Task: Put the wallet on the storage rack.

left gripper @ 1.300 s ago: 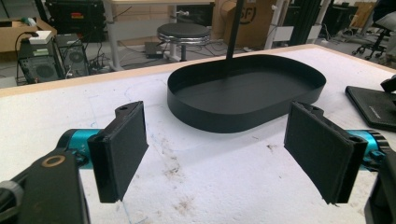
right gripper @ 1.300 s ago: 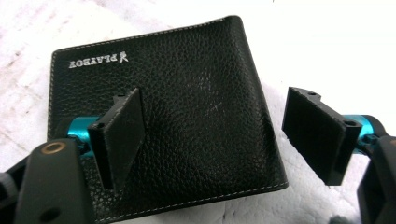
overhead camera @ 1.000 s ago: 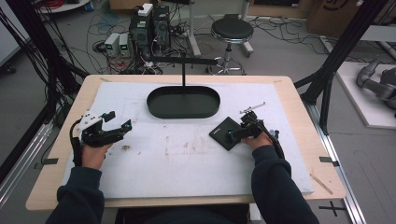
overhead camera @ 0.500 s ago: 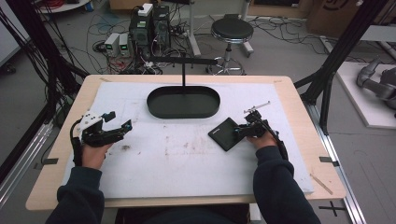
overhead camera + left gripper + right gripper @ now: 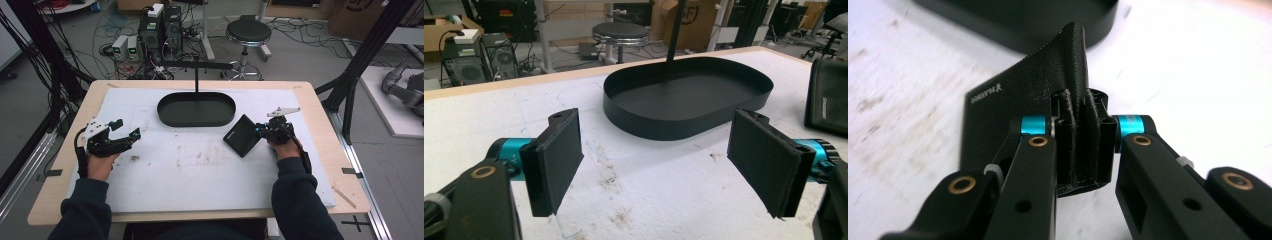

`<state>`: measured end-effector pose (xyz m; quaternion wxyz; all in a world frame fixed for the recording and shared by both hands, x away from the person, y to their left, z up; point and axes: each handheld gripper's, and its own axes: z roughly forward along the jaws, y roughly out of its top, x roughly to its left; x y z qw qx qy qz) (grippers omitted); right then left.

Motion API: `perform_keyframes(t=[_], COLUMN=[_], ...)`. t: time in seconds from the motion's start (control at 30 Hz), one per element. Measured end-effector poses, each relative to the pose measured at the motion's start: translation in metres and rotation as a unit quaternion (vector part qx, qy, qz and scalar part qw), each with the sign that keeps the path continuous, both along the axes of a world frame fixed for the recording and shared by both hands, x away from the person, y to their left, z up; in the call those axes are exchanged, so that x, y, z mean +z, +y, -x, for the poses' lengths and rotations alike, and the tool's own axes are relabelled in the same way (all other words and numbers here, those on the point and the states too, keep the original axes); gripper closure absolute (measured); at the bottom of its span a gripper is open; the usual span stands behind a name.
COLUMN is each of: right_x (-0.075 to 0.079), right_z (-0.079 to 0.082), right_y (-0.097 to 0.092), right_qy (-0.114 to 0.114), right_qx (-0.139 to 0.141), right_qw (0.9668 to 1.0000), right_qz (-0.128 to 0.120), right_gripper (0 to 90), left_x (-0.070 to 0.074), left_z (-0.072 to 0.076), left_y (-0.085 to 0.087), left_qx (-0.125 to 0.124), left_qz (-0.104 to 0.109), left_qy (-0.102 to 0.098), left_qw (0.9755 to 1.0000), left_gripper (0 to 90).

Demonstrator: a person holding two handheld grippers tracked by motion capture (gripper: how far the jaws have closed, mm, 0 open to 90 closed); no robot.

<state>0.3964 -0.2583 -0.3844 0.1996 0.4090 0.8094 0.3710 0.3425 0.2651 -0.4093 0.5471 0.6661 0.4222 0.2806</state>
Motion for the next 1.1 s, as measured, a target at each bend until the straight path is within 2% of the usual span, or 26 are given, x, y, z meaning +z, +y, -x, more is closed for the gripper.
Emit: perform_keyframes(t=[0.13,0.2,0.33,0.6,0.77,0.83,1.1], right_x=[0.011,0.017,0.025,0.024,0.032,0.040,0.055], right_z=[0.008,0.013,0.017,0.012,0.006,-0.002,-0.020], right_y=[0.002,0.003,0.005,0.008,0.020,0.033,0.066], right_qy=[-0.049,-0.079,-0.103,-0.090,-0.096,-0.105,-0.112], right_qx=[-0.011,-0.015,-0.024,-0.015,0.000,0.013,0.039], right_qw=[0.9984,0.9959,0.9932,0.9955,0.9953,0.9944,0.9929], right_qz=[0.025,0.041,0.049,0.027,0.007,0.004,-0.006], right_gripper=[84.9,85.0,85.1,85.2,85.2,85.2,85.2], left_x=[0.000,0.000,0.000,0.000,0.000,0.000,0.000], left_z=[0.000,0.000,0.000,0.000,-0.001,-0.001,-0.001], left_y=[0.000,0.000,0.000,0.001,0.001,0.001,0.003], left_qx=[0.001,0.002,0.002,0.002,0.002,0.004,0.004], left_qz=[0.001,-0.001,-0.002,-0.002,-0.001,0.001,0.004], left_qy=[0.000,0.000,0.000,0.000,0.000,-0.001,-0.002], left_qw=[1.0000,1.0000,1.0000,1.0000,1.0000,1.0000,1.0000], left_gripper=[21.7,21.8,21.8,21.8,22.0,22.0,22.0])
